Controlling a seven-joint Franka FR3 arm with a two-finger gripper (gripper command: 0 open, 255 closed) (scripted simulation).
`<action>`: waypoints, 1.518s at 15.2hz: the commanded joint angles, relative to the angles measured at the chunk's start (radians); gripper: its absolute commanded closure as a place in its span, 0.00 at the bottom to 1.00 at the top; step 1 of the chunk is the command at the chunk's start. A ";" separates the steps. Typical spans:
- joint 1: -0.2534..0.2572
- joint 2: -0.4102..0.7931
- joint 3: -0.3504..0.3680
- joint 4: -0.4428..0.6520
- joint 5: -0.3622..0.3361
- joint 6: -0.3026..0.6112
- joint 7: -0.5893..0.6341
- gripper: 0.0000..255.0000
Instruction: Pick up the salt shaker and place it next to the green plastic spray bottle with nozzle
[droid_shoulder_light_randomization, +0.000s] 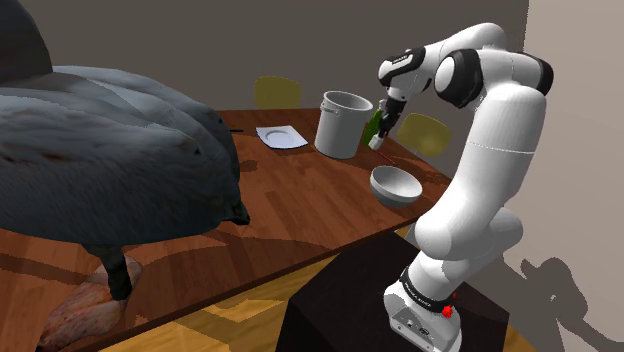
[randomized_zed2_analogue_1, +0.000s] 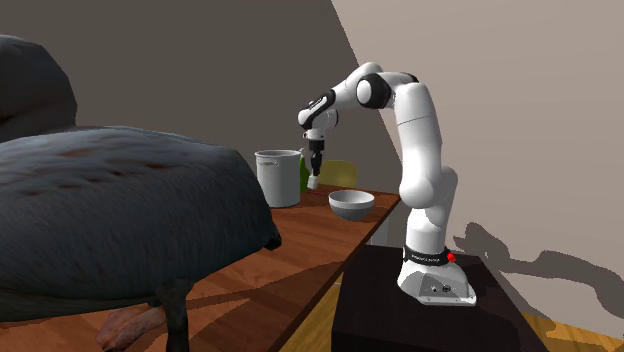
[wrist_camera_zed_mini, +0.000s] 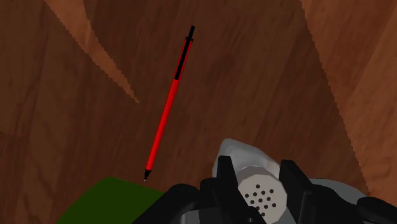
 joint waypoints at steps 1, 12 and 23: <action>0.001 0.009 0.002 -0.017 0.004 0.026 -0.001 1.00; -0.002 0.036 0.006 -0.057 0.015 0.092 -0.009 1.00; 0.001 0.001 0.001 -0.002 0.000 0.004 0.001 0.00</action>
